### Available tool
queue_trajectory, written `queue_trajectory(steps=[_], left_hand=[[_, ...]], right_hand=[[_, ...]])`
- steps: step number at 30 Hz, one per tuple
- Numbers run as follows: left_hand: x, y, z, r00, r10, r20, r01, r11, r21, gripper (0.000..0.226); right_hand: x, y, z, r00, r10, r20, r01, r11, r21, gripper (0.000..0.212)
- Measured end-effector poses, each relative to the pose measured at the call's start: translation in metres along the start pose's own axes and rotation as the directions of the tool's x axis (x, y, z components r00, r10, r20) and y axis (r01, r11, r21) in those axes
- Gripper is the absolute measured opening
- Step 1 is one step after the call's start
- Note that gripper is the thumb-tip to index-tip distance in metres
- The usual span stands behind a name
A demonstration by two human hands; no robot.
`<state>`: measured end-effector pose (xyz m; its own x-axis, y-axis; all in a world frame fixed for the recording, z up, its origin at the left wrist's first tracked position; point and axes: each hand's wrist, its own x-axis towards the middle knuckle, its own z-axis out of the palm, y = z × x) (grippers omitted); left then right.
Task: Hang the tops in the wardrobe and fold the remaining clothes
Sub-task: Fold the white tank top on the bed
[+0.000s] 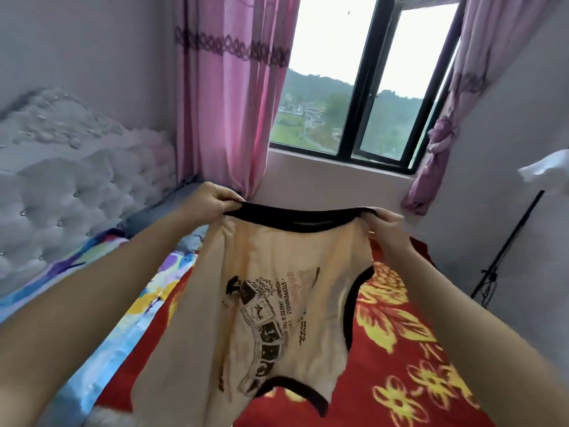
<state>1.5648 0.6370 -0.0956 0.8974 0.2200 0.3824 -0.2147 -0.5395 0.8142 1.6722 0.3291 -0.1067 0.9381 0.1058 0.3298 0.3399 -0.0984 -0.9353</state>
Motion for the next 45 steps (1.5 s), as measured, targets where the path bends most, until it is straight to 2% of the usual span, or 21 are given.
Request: queue_trajectory(steps=[4, 8, 10, 13, 15, 16, 18, 20, 22, 24, 26, 29, 31, 32, 34, 36, 38, 40, 41, 43, 45], left_hand=[[0.049, -0.024, -0.025, 0.972, 0.04, 0.23, -0.08, 0.983, 0.167, 0.014], [0.085, -0.041, -0.026, 0.901, -0.018, 0.434, -0.095, 0.967, 0.238, 0.037], [0.094, -0.043, -0.015, 0.906, 0.028, 0.422, -0.099, 0.984, 0.149, 0.034], [0.09, -0.029, 0.019, 0.913, 0.115, 0.391, -0.041, 0.98, -0.193, 0.016], [0.085, -0.021, 0.052, 0.866, 0.123, 0.485, 0.032, 0.954, -0.299, 0.034], [0.082, -0.018, 0.069, 0.859, 0.117, 0.498, 0.056, 0.946, -0.32, 0.032], [0.077, -0.016, 0.094, 0.911, 0.091, 0.402, 0.062, 0.934, -0.352, 0.015], [0.077, -0.02, 0.107, 0.964, 0.062, 0.26, 0.055, 0.906, -0.42, 0.016], [0.081, -0.024, 0.111, 0.978, 0.05, 0.204, 0.054, 0.88, -0.472, 0.01], [0.085, -0.025, 0.111, 0.979, 0.05, 0.198, 0.056, 0.866, -0.498, 0.0], [0.09, -0.022, 0.108, 0.975, 0.06, 0.215, 0.056, 0.868, -0.493, 0.005], [0.098, -0.018, 0.102, 0.961, 0.085, 0.265, 0.049, 0.886, -0.461, 0.014], [0.103, -0.018, 0.101, 0.953, 0.109, 0.282, 0.032, 0.891, -0.452, 0.018], [0.104, -0.017, 0.101, 0.951, 0.124, 0.285, 0.016, 0.896, -0.445, 0.02], [0.105, -0.017, 0.098, 0.949, 0.135, 0.284, -0.002, 0.906, -0.424, 0.021], [0.106, -0.021, 0.092, 0.956, 0.123, 0.265, -0.002, 0.91, -0.414, 0.02], [0.105, -0.027, 0.086, 0.96, 0.115, 0.256, 0.0, 0.912, -0.409, 0.018], [0.105, -0.037, 0.076, 0.966, 0.091, 0.244, 0.016, 0.915, -0.403, 0.017], [0.106, -0.042, 0.071, 0.974, 0.071, 0.217, 0.019, 0.921, -0.39, 0.016], [0.108, -0.055, 0.059, 0.997, 0.0, 0.081, 0.028, 0.936, -0.351, 0.013], [0.109, -0.069, 0.048, 0.985, -0.135, -0.105, 0.102, 0.957, -0.271, 0.031]], right_hand=[[0.032, -0.033, 0.013, 0.984, -0.155, -0.093, 0.135, 0.972, -0.19, 0.008], [0.043, -0.056, 0.036, 0.967, -0.251, 0.051, 0.252, 0.894, -0.371, 0.009], [0.045, -0.066, 0.049, 0.958, -0.24, 0.159, 0.283, 0.889, -0.359, 0.01], [0.051, -0.071, 0.07, 0.916, -0.223, 0.335, 0.359, 0.829, -0.43, 0.01], [0.057, -0.067, 0.086, 0.89, -0.23, 0.394, 0.409, 0.784, -0.466, 0.011], [0.06, -0.064, 0.091, 0.888, -0.233, 0.395, 0.414, 0.779, -0.471, 0.01], [0.066, -0.056, 0.095, 0.911, -0.218, 0.35, 0.37, 0.807, -0.46, 0.006], [0.069, -0.042, 0.092, 0.94, -0.185, 0.287, 0.298, 0.856, -0.423, 0.006], [0.069, -0.023, 0.08, 0.96, -0.114, 0.255, 0.206, 0.906, -0.371, 0.008], [0.064, 0.001, 0.063, 0.953, 0.031, 0.302, 0.076, 0.94, -0.334, 0.031], [0.056, 0.029, 0.05, 0.903, 0.219, 0.37, -0.066, 0.921, -0.385, 0.053], [0.043, 0.069, 0.047, 0.798, 0.421, 0.431, -0.197, 0.858, -0.474, 0.067], [0.034, 0.09, 0.056, 0.728, 0.466, 0.503, -0.247, 0.862, -0.442, 0.062], [0.029, 0.097, 0.064, 0.709, 0.457, 0.536, -0.265, 0.878, -0.398, 0.052], [0.022, 0.105, 0.081, 0.726, 0.4, 0.559, -0.319, 0.917, -0.242, 0.04], [0.02, 0.11, 0.096, 0.773, 0.353, 0.528, -0.394, 0.918, -0.037, 0.043], [0.021, 0.106, 0.106, 0.829, 0.285, 0.481, -0.374, 0.922, 0.1, 0.033], [0.025, 0.097, 0.114, 0.903, 0.237, 0.357, -0.287, 0.954, 0.092, 0.016], [0.029, 0.093, 0.116, 0.939, 0.219, 0.266, -0.246, 0.967, 0.072, 0.016], [0.037, 0.086, 0.118, 0.978, 0.174, 0.113, -0.182, 0.981, 0.065, 0.019], [0.041, 0.077, 0.121, 0.986, 0.132, 0.099, -0.136, 0.99, 0.031, 0.015]])
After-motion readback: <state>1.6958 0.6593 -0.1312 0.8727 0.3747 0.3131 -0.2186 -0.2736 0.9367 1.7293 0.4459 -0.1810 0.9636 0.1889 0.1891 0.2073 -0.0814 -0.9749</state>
